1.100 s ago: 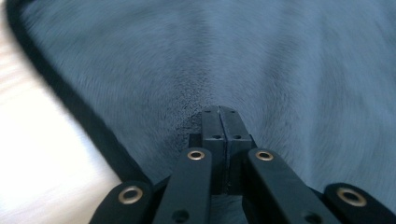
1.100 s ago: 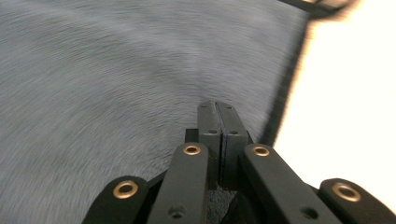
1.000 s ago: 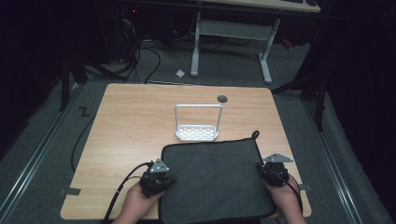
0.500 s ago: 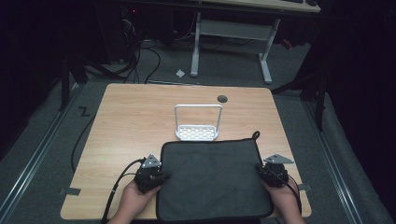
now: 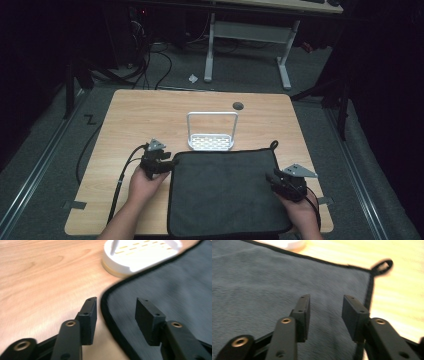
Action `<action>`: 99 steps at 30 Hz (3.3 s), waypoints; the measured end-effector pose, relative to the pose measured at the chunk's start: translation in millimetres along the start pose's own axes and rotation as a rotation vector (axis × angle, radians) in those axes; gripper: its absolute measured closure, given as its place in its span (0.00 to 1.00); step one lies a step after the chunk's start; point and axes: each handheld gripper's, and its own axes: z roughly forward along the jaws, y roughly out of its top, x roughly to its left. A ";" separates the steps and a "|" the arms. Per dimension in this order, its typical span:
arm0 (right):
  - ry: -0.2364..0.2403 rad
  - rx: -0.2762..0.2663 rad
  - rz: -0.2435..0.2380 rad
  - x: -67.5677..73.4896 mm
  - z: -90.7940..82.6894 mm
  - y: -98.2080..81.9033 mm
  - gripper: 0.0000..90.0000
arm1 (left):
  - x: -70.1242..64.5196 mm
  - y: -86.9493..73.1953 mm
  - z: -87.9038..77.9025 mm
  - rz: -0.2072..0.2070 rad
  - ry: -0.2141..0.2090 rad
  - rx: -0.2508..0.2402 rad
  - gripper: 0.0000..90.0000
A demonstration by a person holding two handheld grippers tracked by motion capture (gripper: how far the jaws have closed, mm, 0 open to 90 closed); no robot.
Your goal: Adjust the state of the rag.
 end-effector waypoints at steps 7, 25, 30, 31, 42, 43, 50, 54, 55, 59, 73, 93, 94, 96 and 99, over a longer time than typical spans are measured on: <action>0.076 -0.026 -0.123 43.5 3.7 9.6 0.54 | -3.8 6.2 23.8 0.027 0.043 0.030 0.64; 0.303 0.019 -0.335 191.2 41.6 35.0 0.51 | 6.2 -6.4 17.3 -0.064 -0.049 -0.052 0.92; 0.382 0.057 -0.370 227.5 51.8 36.3 0.51 | 6.2 -6.8 17.1 -0.065 -0.050 -0.054 0.91; 0.398 0.060 -0.384 235.4 52.1 36.0 0.51 | 6.3 -6.8 17.0 -0.066 -0.050 -0.053 0.91; 0.485 0.106 -0.467 285.0 57.3 23.7 0.59 | 6.9 -6.8 17.3 -0.070 -0.053 -0.049 0.91; 0.483 0.107 -0.468 284.3 57.2 24.0 0.62 | 6.9 -6.8 17.3 -0.070 -0.053 -0.049 0.91; 0.442 0.101 -0.474 272.9 54.1 25.6 0.91 | 7.6 -6.8 17.1 -0.075 -0.059 -0.050 0.91; 0.438 0.052 -0.474 270.3 45.2 31.9 0.93 | 9.5 -6.9 15.4 -0.093 -0.075 -0.063 0.93; 0.436 0.044 -0.476 270.3 43.5 33.6 0.93 | 10.8 -6.9 14.1 -0.099 -0.090 -0.070 0.94; 0.429 0.008 -0.476 274.3 40.6 41.8 0.93 | 17.9 -8.9 6.5 -0.158 -0.126 -0.120 0.95; 0.537 -0.081 -0.527 337.8 52.2 71.3 0.93 | 77.7 -39.4 -62.5 -0.335 -0.040 -0.198 0.95; 0.509 -0.141 -0.480 306.7 25.4 74.9 0.92 | 42.5 -6.3 -70.4 -0.285 -0.038 -0.234 0.95; 0.494 -0.143 -0.461 294.1 21.8 71.1 0.92 | 35.6 -3.1 -64.5 -0.274 -0.042 -0.231 0.95; 0.466 -0.141 -0.432 274.3 17.0 64.0 0.92 | 23.5 1.4 -54.2 -0.251 -0.043 -0.226 0.95; 0.425 -0.129 -0.393 246.9 11.1 52.8 0.92 | 5.9 7.2 -36.8 -0.245 -0.061 -0.221 0.95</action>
